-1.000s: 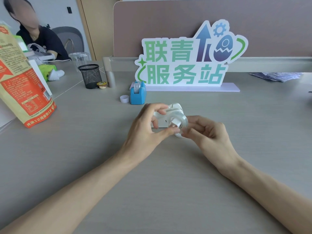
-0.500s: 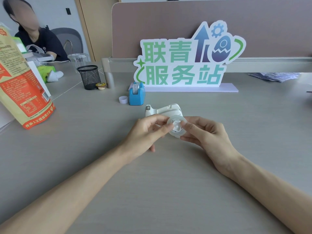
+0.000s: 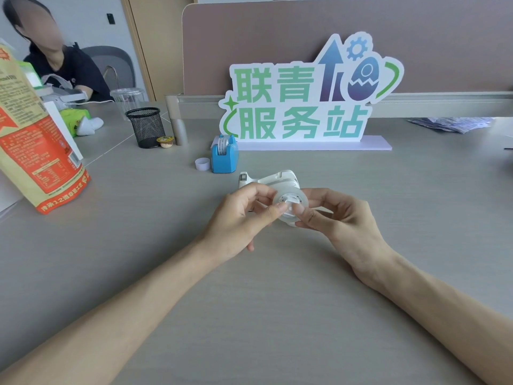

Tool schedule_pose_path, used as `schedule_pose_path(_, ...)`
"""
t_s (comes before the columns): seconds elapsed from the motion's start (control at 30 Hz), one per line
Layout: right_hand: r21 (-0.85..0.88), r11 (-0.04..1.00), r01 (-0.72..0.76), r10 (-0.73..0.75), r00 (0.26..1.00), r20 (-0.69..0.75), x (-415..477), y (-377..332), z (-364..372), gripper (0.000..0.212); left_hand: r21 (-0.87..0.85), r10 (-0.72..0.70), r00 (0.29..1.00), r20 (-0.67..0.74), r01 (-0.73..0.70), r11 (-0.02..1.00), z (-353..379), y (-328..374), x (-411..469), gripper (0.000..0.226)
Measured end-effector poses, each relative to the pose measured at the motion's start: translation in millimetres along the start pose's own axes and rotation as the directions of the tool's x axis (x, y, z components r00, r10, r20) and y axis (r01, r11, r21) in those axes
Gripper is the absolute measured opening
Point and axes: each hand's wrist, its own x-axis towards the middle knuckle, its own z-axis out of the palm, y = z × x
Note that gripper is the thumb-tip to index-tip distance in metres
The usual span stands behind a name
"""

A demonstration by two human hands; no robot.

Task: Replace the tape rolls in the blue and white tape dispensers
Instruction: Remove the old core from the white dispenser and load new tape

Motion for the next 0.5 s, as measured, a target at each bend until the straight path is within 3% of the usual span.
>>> schedule_pose_path(0.3,-0.057,0.996,0.062,-0.064,0.997,-0.038,0.5,1.4,1.7,0.023,0.054,0.087,0.995,-0.052,-0.085,0.995,1.5,-0.8,-0.2,0.015)
schedule_pose_path(0.5,-0.094,0.990,0.106,-0.111,0.992,-0.051,-1.1,2.5,2.9,0.019,0.095,0.147,0.988,-0.054,-0.141,0.985,1.5,-4.9,0.7,0.021)
